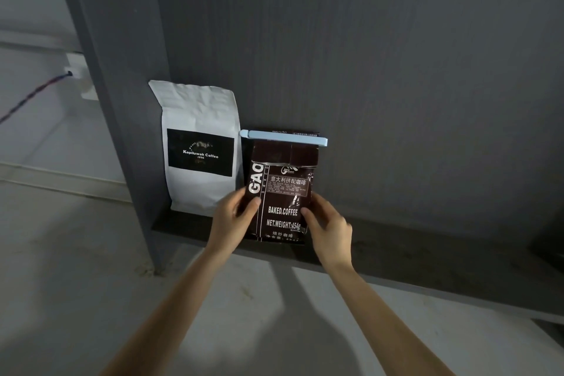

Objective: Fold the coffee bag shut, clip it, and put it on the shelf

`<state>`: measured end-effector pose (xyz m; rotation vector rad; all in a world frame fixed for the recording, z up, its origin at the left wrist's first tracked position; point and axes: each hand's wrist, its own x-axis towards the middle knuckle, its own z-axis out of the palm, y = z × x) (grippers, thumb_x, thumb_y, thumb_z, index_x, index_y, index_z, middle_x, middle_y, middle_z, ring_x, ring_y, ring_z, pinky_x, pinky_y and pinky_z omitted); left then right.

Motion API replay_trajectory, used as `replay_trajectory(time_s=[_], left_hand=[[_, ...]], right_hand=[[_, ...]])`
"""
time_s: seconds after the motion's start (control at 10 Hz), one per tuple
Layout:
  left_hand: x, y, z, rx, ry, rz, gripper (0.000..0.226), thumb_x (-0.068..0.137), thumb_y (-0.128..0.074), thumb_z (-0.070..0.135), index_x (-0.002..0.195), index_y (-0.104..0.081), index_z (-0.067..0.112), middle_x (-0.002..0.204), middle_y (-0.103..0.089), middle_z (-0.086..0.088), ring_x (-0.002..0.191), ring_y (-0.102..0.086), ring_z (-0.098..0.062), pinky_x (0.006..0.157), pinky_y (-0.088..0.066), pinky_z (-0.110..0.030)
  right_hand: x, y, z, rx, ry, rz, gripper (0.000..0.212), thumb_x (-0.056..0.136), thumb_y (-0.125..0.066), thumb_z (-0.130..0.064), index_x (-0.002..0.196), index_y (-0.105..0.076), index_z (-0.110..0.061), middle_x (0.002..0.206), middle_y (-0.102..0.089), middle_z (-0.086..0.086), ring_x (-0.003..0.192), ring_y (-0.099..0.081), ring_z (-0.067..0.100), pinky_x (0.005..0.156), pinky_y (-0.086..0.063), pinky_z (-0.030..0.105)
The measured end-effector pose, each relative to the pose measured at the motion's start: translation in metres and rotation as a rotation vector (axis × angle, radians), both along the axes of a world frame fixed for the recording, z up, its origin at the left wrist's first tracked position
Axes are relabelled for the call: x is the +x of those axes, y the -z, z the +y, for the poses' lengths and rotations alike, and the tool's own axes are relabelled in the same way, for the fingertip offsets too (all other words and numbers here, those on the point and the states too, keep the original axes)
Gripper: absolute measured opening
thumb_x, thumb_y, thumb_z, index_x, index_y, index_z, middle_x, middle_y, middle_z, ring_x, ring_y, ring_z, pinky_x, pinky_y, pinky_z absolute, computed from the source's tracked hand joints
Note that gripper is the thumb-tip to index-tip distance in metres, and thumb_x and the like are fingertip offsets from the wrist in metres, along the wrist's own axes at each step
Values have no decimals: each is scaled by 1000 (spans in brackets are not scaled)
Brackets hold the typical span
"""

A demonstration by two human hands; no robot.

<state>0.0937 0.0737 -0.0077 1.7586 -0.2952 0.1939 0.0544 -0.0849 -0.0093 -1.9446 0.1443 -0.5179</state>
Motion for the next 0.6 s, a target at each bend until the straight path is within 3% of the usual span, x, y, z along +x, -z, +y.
replay_trajectory(time_s=[0.1,0.2,0.3,0.6], left_hand=[[-3,8,5,54,35,-4,30,85,-53,8,113,-52,20,104,-61,6,98,-60,0,78,-47,-11],[1,11,5,96,6,-25,38,84,-54,9,121,-47,9,116,-59,-7,105,-56,-14,85,-46,-22],[3,7,2,108,-17,-19,40,84,-55,9,123,-46,5,121,-59,-16,105,-56,-16,87,-46,-27],[-5,-6,1,177,-75,65,53,85,-54,13,134,-33,9,137,-47,-14,124,-46,-24,105,-38,-36]], right_hand=[[-1,2,3,-1,22,-23,38,85,-55,-16,123,-51,-15,116,-66,6,103,-58,8,90,-41,16],[1,0,6,-3,25,-29,37,86,-54,-14,122,-51,-14,117,-66,8,106,-60,14,89,-41,15],[3,-5,4,-21,23,2,37,86,-54,-12,122,-49,-12,117,-65,9,106,-60,16,86,-41,16],[-9,-18,-8,-186,-60,158,47,88,-48,-11,133,-37,-14,121,-62,10,112,-57,25,93,-43,29]])
